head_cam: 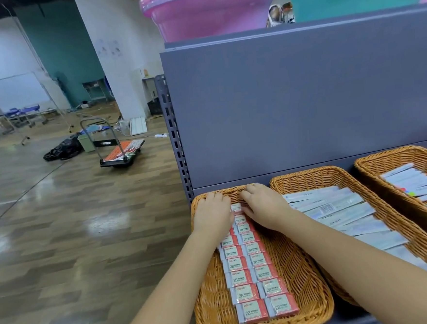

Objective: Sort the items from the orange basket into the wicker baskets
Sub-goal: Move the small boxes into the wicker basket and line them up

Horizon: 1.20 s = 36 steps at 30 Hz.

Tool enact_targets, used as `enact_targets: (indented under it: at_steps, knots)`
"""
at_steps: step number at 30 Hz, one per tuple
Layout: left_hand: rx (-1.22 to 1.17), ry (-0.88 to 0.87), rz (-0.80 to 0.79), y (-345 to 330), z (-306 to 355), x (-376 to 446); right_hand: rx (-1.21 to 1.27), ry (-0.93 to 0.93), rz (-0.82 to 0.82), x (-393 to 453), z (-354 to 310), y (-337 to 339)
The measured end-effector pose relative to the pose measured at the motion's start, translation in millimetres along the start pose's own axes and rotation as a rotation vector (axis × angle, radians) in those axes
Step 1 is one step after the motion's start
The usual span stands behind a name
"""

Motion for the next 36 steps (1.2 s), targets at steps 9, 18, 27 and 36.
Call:
enact_targets:
  at_steps: [9, 18, 27, 36]
  knots:
    - [0.023, -0.023, 0.006, 22, 34, 12, -0.063, -0.05, -0.004, -27, 42, 22]
    - [0.009, -0.042, -0.022, 44, 150, 53, -0.118, -0.123, -0.057, -78, 153, 45]
    - [-0.035, -0.073, 0.029, 60, 294, 95, -0.12, -0.179, -0.015, -142, 289, 78]
    - [-0.015, -0.208, 0.019, 75, 403, 159, -0.093, -0.351, 0.004, -176, 407, 101]
Point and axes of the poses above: each hand's wrist, its own x-axis towards the middle knuckle, its own y-axis out of the back of the hand, z = x × y, the point moved 9 cm from there along x, towards the middle knuckle, and after that the axes turned 3 degrees about -y, right-handed, at the moved point
